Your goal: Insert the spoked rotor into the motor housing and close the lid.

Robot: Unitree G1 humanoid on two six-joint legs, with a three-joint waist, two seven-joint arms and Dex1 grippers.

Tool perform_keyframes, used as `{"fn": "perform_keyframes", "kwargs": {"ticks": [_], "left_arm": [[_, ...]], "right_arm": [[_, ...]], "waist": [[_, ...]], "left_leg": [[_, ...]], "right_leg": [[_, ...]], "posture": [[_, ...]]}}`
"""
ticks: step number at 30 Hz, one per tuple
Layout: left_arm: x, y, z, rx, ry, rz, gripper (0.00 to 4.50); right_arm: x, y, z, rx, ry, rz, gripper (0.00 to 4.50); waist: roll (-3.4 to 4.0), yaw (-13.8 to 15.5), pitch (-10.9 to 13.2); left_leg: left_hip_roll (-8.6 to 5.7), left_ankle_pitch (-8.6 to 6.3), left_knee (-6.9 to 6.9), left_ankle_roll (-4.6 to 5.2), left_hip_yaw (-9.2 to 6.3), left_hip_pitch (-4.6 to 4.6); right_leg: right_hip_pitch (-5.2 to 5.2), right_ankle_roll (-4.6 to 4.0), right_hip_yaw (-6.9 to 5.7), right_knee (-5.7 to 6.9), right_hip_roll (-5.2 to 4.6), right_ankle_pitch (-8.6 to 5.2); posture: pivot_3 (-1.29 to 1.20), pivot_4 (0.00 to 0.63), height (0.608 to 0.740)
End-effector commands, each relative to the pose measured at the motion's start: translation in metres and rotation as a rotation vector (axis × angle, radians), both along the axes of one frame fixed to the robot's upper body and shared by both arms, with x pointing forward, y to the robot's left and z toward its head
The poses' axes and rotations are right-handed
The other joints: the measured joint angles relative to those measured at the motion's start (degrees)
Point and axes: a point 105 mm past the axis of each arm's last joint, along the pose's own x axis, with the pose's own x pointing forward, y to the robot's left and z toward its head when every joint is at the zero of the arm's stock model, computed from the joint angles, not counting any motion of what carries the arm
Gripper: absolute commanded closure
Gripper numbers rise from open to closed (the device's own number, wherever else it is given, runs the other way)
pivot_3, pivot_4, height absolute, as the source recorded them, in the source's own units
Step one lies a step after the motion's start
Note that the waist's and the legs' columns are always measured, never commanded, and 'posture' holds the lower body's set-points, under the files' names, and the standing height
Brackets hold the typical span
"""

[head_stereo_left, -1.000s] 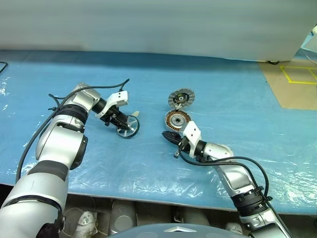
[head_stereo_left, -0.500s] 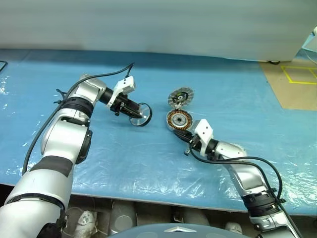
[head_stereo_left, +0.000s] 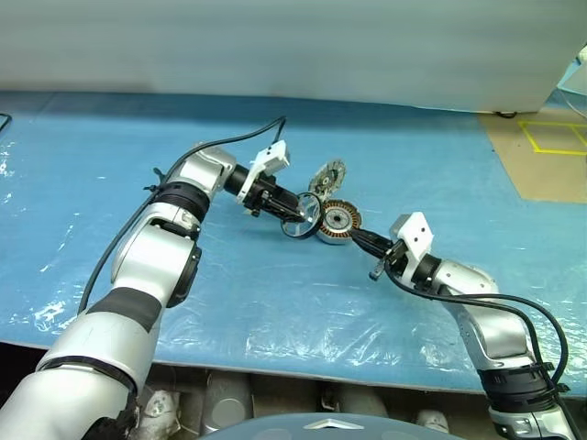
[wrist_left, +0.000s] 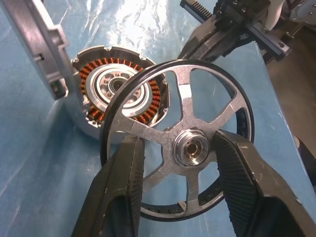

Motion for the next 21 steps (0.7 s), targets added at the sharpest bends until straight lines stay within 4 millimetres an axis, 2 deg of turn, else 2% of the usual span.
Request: {"fn": "perform_keyframes", "kwargs": {"ticks": [1,7,18,21], "left_arm": [[-0.002,-0.006,0.010,-0.050,-0.012,-0.023,2.70],[-0.003,-0.013,0.007,-0.079,-0.007,-0.006,2.70],[0.007,-0.044,0.017,-0.224,-0.072,0.128,2.70],[0.006,-0.052,0.014,-0.232,-0.078,0.144,2.70]], "right_arm": [[0.004,-0.001,0.011,-0.010,-0.053,-0.020,4.50],[0.019,0.002,0.003,-0.084,-0.060,-0.059,4.50],[0.021,0.000,0.002,-0.084,-0.069,-0.068,4.50],[0.022,-0.002,0.004,-0.083,-0.076,-0.079,4.50]], "waist": [[0.00,0.0,0.0],[0.00,0.1,0.0],[0.01,0.1,0.0],[0.01,0.0,0.0]], "left_leg": [[0.00,0.00,0.00,0.00,0.00,0.00],[0.00,0.00,0.04,0.00,0.01,0.00],[0.00,0.00,0.02,0.01,0.00,-0.05],[0.00,0.00,0.03,0.01,0.00,-0.04]], "right_leg": [[0.00,0.00,0.00,0.00,0.00,0.00],[0.00,-0.06,0.01,0.01,0.00,-0.03],[0.00,-0.01,-0.02,-0.03,0.00,0.00],[0.00,-0.01,-0.01,-0.03,0.00,0.00]], "posture": [[0.00,0.150,0.740],[0.00,0.150,0.740],[0.00,0.150,0.740],[0.00,0.150,0.740]]}}
